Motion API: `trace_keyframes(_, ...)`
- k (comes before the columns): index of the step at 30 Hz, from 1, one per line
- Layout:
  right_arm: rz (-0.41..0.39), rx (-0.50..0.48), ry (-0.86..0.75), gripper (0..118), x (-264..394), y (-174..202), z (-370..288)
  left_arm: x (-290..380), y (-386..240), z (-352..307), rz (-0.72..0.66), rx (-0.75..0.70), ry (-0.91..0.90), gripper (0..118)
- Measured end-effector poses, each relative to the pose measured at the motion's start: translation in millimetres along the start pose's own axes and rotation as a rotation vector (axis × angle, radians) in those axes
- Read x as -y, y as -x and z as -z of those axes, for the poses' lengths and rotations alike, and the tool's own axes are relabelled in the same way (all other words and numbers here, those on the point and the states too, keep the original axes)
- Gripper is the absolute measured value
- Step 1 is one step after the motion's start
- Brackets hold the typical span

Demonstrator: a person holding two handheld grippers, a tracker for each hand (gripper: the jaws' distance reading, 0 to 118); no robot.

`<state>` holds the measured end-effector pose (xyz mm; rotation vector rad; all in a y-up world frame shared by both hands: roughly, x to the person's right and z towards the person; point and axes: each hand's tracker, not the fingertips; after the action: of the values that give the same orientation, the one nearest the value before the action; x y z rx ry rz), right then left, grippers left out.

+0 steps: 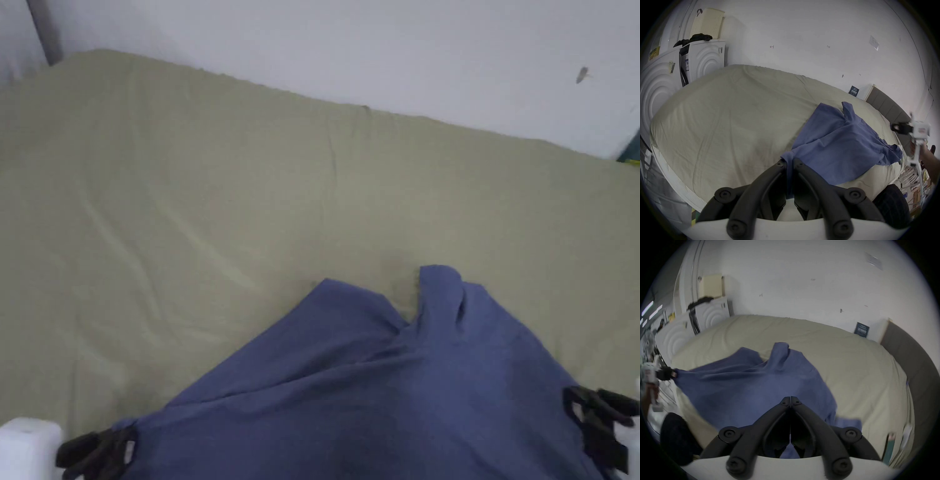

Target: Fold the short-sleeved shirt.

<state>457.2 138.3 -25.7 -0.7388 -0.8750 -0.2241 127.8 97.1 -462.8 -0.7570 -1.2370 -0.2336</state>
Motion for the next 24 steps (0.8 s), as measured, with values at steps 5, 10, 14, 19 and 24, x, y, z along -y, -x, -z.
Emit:
trace_keyframes(5, 0.098, -0.063, 0.143, 77, -47.7, -56.5, 126.6, -10.0, -4.6, 0.9, -0.029, 0.008, -0.005, 5)
trace_keyframes(10, 0.111, 0.053, 0.232, 118, -51.6, -76.8, 201.3, -11.6, 0.0, 8.4, -0.030, -0.006, 0.012, 5)
trace_keyframes(14, 0.103, 0.077, 0.381, 118, -46.3, -75.1, 233.7, -14.5, 0.3, 10.6, -0.011, -0.015, 0.018, 5)
trace_keyframes(19, 0.227, 0.011, 0.236, 63, -44.6, -62.7, 186.8, -17.5, -5.7, 10.5, -0.002, 0.017, -0.026, 5)
trace_keyframes(24, 0.240, -0.027, 0.225, 3, -39.8, -55.5, 149.2, -29.5, -13.3, 14.6, -0.001, 0.010, -0.047, 5)
